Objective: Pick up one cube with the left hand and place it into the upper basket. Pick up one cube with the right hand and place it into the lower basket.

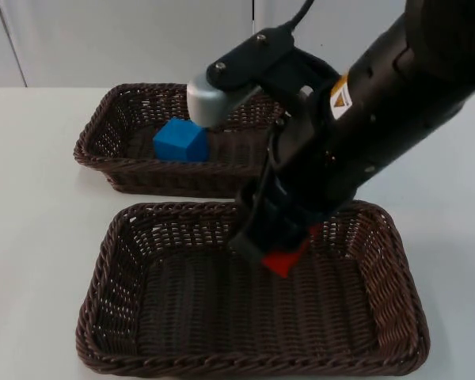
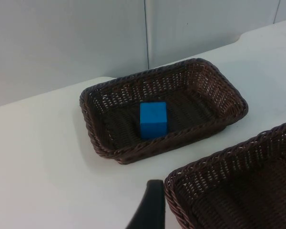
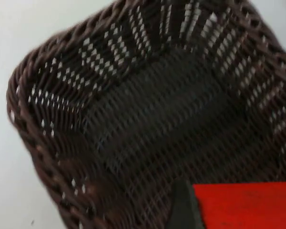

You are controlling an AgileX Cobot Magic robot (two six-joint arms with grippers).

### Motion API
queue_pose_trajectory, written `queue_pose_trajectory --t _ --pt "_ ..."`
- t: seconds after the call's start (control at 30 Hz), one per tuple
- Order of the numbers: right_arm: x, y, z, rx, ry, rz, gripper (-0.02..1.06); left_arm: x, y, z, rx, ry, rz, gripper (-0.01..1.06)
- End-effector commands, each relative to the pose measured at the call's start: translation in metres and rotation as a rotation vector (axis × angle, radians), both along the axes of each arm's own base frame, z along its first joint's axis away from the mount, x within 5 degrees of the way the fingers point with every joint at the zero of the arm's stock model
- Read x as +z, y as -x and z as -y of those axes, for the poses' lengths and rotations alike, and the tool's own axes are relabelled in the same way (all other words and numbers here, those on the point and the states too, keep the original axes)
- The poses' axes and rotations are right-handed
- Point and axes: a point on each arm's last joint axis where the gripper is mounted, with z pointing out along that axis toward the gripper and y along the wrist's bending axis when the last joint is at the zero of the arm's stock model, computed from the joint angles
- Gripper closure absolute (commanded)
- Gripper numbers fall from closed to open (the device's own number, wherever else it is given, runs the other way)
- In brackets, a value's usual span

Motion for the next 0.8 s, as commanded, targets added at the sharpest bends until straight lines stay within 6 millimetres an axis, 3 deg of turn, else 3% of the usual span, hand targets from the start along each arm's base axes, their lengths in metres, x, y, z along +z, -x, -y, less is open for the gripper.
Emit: queue_pose_trajectory --t 0.0,0.3,0.77 --pt "-0.01 -0.002 -0.006 -0.012 -0.013 -0.002 1.05 -0.001 0.001 0.0 -0.004 0.001 -0.001 0.27" --pt "-0.068 -0.011 -0.015 -0.031 0.037 -0.048 1.05 -0.001 0.001 0.0 -0.004 0.001 -0.001 0.27" --pt "-0.09 -0.015 -0.019 -0.06 0.025 -0.05 1.05 -0.001 0.001 0.0 -0.003 -0.003 0.001 0.27"
